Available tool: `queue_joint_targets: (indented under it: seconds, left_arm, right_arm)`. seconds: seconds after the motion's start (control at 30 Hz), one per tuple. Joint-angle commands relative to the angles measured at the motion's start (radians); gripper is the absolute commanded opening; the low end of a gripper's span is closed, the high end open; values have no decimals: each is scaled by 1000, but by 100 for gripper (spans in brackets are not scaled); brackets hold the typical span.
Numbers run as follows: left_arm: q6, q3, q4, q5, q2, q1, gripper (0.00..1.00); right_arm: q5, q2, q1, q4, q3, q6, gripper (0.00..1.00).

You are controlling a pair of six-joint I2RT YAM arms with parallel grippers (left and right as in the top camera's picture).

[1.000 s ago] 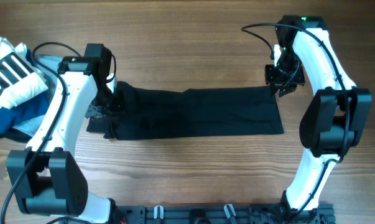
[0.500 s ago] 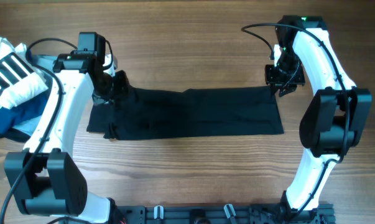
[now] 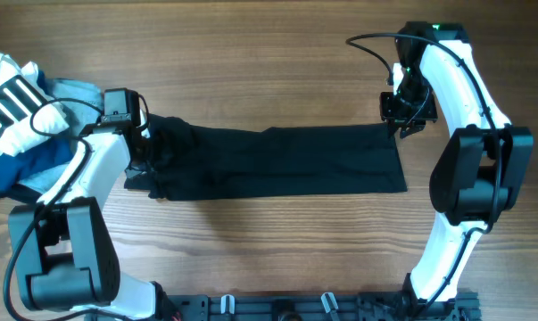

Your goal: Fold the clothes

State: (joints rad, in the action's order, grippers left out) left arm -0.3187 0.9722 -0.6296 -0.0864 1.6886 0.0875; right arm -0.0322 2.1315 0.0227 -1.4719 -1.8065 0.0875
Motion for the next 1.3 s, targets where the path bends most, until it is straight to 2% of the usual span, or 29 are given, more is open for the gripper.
queue_joint_targets:
  seconds: [0.0,0.13,0.17,0.27,0.3,0.4,0.43,0.47,0.53,0.6,0.7,0.77,0.83,0.9,1.17,1.27]
  left_arm:
    - [-11,-8,52,14,34,2,44]
    - [4,-4,54,-5,31,7,46]
    - [12,19,37,-6,3,20,51]
    - [27,92,-16,-5,-86,29,64]
    - [26,108,-17,-6,-156,29,73]
    - [26,107,-42,-6,-246,29,80]
    - [26,107,-63,-5,-247,29,81]
    - [26,107,-87,-5,-244,29,81]
    - [26,107,-130,-5,-229,29,83]
    - [26,107,-132,-6,-217,29,83]
    - [26,107,-149,-6,-216,29,83]
    - [26,107,-151,-6,-216,29,83]
    - [26,107,-151,-6,-216,29,83]
    - [26,107,-151,-6,-216,29,83]
    - [26,107,-151,-6,-216,29,82]
    - [26,107,-151,-6,-216,29,82]
  right_arm:
    - [34,-30,-3,6,2,-2,24]
    - [34,-83,-34,50,1,20,27]
    - [50,-108,-74,78,1,5,28]
    - [177,-108,-121,70,20,-169,34]
    - [216,-107,-134,69,60,-229,36]
    - [218,-107,-135,161,214,-248,37]
    - [219,-107,-135,192,250,-248,38]
    - [230,-106,-135,248,307,-250,43]
    - [361,-106,-135,364,416,-321,48]
    - [410,-106,-134,438,477,-323,54]
    - [405,-106,-134,499,544,-320,55]
    - [336,-106,-134,510,550,-250,54]
    - [319,-107,-135,487,530,-238,55]
    - [178,-111,-135,471,495,-115,55]
    - [190,-175,-134,454,490,-166,61]
    - [249,-173,-130,512,535,-166,65]
